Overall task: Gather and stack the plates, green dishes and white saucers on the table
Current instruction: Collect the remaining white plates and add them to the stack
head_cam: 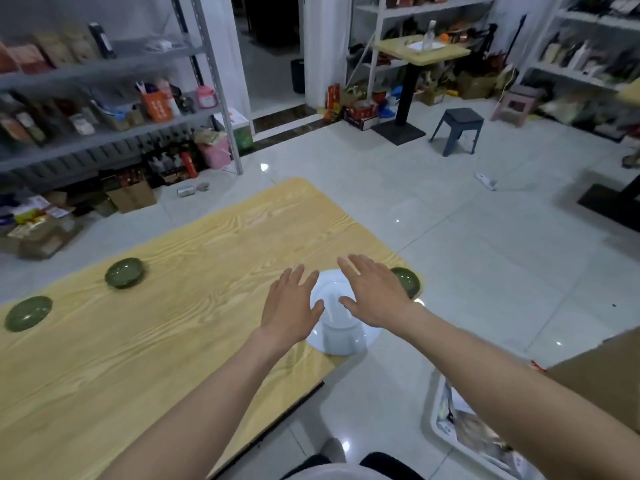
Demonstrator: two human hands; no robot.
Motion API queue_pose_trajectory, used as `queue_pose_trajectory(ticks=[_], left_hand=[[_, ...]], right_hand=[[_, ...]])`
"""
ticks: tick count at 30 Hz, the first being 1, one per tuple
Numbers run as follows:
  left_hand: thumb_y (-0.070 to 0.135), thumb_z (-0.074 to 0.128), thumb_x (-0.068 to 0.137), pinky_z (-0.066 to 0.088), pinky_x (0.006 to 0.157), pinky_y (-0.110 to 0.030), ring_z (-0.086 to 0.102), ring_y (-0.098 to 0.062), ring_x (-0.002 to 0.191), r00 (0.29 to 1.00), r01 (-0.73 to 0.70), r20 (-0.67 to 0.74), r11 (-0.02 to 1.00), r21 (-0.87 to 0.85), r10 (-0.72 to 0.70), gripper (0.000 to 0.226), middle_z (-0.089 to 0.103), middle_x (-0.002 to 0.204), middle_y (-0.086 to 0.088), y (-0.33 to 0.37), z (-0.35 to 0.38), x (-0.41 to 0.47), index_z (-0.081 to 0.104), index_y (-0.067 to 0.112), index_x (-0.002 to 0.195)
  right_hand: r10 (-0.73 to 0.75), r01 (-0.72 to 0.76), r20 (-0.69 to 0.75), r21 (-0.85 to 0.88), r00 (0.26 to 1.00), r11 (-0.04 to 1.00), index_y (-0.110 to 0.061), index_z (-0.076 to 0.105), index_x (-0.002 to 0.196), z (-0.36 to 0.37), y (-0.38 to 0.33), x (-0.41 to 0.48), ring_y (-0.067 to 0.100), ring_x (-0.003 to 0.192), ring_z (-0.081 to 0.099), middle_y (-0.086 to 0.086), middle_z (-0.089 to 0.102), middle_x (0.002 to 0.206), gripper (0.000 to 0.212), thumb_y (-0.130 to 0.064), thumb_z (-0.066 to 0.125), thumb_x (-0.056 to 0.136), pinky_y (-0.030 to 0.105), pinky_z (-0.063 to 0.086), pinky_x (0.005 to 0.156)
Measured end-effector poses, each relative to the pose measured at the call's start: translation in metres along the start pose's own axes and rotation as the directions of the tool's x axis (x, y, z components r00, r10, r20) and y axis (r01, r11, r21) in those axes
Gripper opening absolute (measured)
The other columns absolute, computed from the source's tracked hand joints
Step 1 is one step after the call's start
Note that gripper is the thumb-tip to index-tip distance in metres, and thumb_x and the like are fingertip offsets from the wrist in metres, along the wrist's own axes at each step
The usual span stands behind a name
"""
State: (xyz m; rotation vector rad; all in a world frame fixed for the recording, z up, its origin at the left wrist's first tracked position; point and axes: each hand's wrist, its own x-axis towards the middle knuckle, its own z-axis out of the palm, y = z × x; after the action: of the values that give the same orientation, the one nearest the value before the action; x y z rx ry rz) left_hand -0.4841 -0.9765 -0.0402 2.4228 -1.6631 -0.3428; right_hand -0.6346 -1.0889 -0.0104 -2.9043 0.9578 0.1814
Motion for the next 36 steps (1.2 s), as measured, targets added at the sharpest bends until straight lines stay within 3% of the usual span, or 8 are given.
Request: queue_pose_trajectory(ticks=[5, 8, 13, 16, 21, 25, 29, 36], left_hand=[[0.044, 0.047, 0.099, 0.023, 0.116, -0.043, 0.015, -0.029, 0.150, 0.996, 0.085, 0.021, 0.996, -0.036, -0.085, 0.064, 0.018, 0.164, -0.007, 0.004, 0.013, 0.022, 0.024, 0.025, 0.156], [0.039, 0.052, 0.098, 0.032, 0.110, -0.043, 0.021, -0.031, 0.146, 0.965, 0.257, 0.114, 0.942, -0.217, -0.237, 0.066, 0.022, 0.161, -0.011, 0.006, 0.026, 0.028, 0.025, 0.022, 0.156], [0.033, 0.067, 0.090, 0.045, 0.098, -0.043, 0.049, -0.037, 0.124, 0.863, 0.505, 0.236, 0.737, -0.449, -0.448, 0.060, 0.053, 0.132, -0.020, 0.004, 0.058, 0.038, 0.047, 0.010, 0.141], [0.035, 0.073, 0.085, 0.045, 0.099, -0.043, 0.048, -0.035, 0.124, 0.770, 0.629, 0.295, 0.597, -0.498, -0.566, 0.067, 0.052, 0.134, -0.019, 0.003, 0.075, 0.040, 0.047, 0.008, 0.141], [0.033, 0.088, 0.069, 0.050, 0.094, -0.048, 0.050, -0.035, 0.121, 0.590, 0.765, 0.379, 0.344, -0.544, -0.713, 0.072, 0.048, 0.130, -0.016, 0.002, 0.096, 0.049, 0.053, 0.003, 0.124], [0.034, 0.094, 0.058, 0.049, 0.098, -0.048, 0.047, -0.035, 0.123, 0.485, 0.810, 0.421, 0.212, -0.547, -0.766, 0.082, 0.047, 0.132, -0.017, 0.001, 0.104, 0.058, 0.054, 0.001, 0.121], [0.029, 0.098, 0.051, 0.052, 0.095, -0.047, 0.054, -0.036, 0.119, 0.390, 0.849, 0.472, 0.110, -0.517, -0.791, 0.081, 0.056, 0.128, -0.019, -0.009, 0.105, 0.066, 0.058, -0.002, 0.115], [0.016, 0.099, 0.043, 0.057, 0.083, -0.053, 0.063, -0.041, 0.105, 0.316, 0.814, 0.541, -0.071, -0.577, -0.779, 0.080, 0.063, 0.116, -0.023, -0.028, 0.098, 0.066, 0.059, -0.009, 0.108]], right_hand=[[0.013, -0.021, 0.050, 0.163, 0.999, 0.986, -0.018, 0.011, 0.159, 0.021, 0.022, 0.022, 0.025, 0.151, 0.018, 0.008, 0.018, 0.164, 0.077, -0.049, 0.049, 0.099, 0.039, 0.028, 0.116], [0.105, -0.137, 0.113, 0.329, 0.988, 0.934, -0.017, 0.018, 0.158, 0.043, 0.030, 0.028, 0.024, 0.147, 0.027, 0.004, 0.027, 0.162, 0.078, -0.049, 0.054, 0.096, 0.039, 0.035, 0.110], [0.346, -0.433, 0.260, 0.554, 0.902, 0.711, -0.010, 0.037, 0.149, 0.080, 0.041, 0.038, 0.026, 0.137, 0.042, 0.007, 0.046, 0.149, 0.074, -0.042, 0.067, 0.089, 0.034, 0.041, 0.096], [0.408, -0.501, 0.294, 0.574, 0.865, 0.648, -0.005, 0.048, 0.136, 0.098, 0.047, 0.040, 0.029, 0.126, 0.050, 0.012, 0.054, 0.135, 0.063, -0.034, 0.073, 0.085, 0.034, 0.044, 0.087], [0.488, -0.601, 0.377, 0.643, 0.788, 0.475, 0.000, 0.050, 0.133, 0.115, 0.060, 0.050, 0.033, 0.125, 0.050, 0.016, 0.054, 0.133, 0.068, -0.024, 0.081, 0.077, 0.042, 0.048, 0.097], [0.519, -0.658, 0.435, 0.640, 0.736, 0.397, 0.002, 0.062, 0.119, 0.121, 0.067, 0.066, 0.035, 0.120, 0.055, 0.019, 0.062, 0.122, 0.064, -0.024, 0.090, 0.067, 0.045, 0.054, 0.091], [0.531, -0.733, 0.536, 0.621, 0.656, 0.278, 0.001, 0.063, 0.118, 0.125, 0.072, 0.079, 0.036, 0.120, 0.056, 0.019, 0.060, 0.126, 0.070, -0.030, 0.092, 0.063, 0.043, 0.054, 0.092], [0.493, -0.719, 0.583, 0.682, 0.646, 0.135, 0.002, 0.068, 0.103, 0.125, 0.066, 0.101, 0.030, 0.090, 0.068, 0.014, 0.070, 0.105, 0.060, -0.026, 0.095, 0.058, 0.033, 0.055, 0.070]])
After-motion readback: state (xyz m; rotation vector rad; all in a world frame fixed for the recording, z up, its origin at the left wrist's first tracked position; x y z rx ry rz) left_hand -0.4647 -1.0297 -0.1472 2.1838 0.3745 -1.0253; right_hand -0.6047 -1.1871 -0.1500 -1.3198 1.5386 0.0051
